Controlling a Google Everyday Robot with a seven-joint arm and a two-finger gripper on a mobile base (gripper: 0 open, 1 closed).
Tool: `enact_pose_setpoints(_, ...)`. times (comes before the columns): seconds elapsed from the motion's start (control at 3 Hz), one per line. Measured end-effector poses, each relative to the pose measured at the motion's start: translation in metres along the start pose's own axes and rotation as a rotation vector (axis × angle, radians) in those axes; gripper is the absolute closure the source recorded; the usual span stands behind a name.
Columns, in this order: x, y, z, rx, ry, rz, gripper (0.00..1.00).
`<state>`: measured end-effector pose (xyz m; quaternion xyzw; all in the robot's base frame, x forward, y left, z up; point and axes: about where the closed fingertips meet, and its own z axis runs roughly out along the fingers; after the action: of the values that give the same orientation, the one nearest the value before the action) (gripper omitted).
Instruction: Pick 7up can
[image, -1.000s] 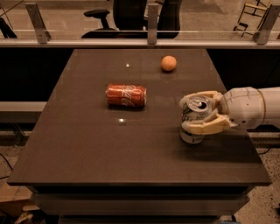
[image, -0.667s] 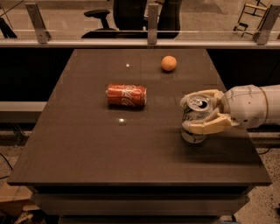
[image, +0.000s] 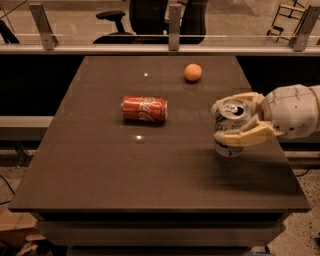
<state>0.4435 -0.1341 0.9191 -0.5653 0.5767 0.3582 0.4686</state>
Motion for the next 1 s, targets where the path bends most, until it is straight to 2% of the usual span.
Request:
enact_pose_setpoints(0.33,-0.016,-0.005,-0.006,-0.002,0.002,-0.017,1.00)
enact_pose_setpoints(1.0,-0.043,-0.013,-0.018,-0.012,-0.043,0.005,1.00)
